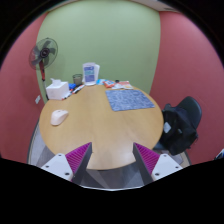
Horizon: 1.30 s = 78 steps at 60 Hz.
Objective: Arrange mouse
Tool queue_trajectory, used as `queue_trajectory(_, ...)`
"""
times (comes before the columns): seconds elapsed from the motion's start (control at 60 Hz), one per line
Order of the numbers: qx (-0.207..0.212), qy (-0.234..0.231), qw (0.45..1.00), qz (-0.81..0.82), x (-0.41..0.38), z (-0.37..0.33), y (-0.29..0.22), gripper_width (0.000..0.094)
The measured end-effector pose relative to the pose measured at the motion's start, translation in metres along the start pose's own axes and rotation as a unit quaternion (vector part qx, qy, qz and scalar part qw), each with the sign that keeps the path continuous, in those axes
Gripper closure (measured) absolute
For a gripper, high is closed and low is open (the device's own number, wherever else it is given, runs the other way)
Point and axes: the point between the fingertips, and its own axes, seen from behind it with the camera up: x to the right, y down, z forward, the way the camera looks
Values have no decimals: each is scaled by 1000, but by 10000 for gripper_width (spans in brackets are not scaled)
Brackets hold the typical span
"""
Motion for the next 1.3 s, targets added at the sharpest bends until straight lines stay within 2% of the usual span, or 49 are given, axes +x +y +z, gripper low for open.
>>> queue_trajectory(0.133,3,-47,999,-11,-99,35,6,109)
queue_trajectory(0.35,13,-102,994,-25,-223,104,-20,107)
queue_trajectory(0.517,16,-115,993,-34,-276,159,-39,102)
queue_trajectory(0.667,5,-105,994,-6,-294,201,-53,98)
queue_trajectory(0.733,10,-96,995,-9,-297,212,-62,139)
queue_trajectory(0.817,16,-90,996,-22,-301,225,-71,234)
queue_trajectory(0.833,17,-85,996,-28,-301,227,-71,227)
queue_trajectory(0.867,23,-79,996,-42,-300,231,-75,316)
queue_trajectory(0.883,26,-81,995,-46,-302,232,-76,389)
queue_trajectory(0.9,25,-85,995,-48,-304,232,-76,416)
queue_trajectory(1.083,22,-96,993,-61,-309,233,-75,529)
queue_trajectory(1.167,14,-110,992,-65,-310,229,-84,551)
queue_trajectory(1.233,27,-130,989,-65,-312,214,-104,550)
queue_trajectory(1.3,61,-153,985,-54,-310,191,-147,551)
